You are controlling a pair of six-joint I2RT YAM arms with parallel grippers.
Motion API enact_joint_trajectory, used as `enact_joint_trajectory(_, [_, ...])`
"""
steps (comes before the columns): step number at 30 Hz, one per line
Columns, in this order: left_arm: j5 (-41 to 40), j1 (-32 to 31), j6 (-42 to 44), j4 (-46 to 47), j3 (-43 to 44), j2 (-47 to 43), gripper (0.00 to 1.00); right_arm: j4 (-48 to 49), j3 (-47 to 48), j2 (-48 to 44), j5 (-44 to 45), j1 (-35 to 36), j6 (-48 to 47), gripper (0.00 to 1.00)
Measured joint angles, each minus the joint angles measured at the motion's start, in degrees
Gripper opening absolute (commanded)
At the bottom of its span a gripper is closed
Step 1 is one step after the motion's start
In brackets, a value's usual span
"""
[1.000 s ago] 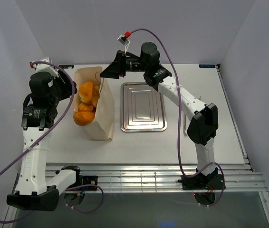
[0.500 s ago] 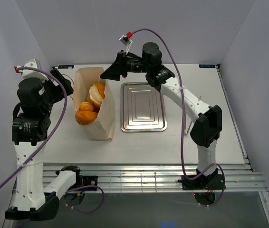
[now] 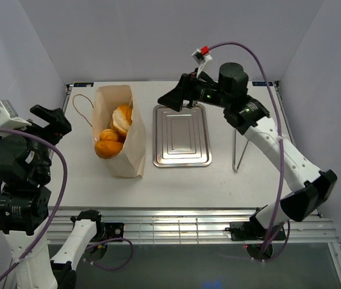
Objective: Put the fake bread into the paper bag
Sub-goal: Reset both arms
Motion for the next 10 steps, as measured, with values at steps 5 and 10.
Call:
enact_joint_trajectory(5, [2.43, 0.00, -4.31, 0.33, -3.15, -3.54, 0.98, -3.32, -15.47, -15.43, 9.66, -4.79, -1.68, 0.90])
enact_joint_trajectory(10, [4.68, 0.00, -14.23, -0.07, -17.00, -13.38, 0.98, -6.40, -40.46, -30.75, 21.90, -4.98, -3.08, 0.90])
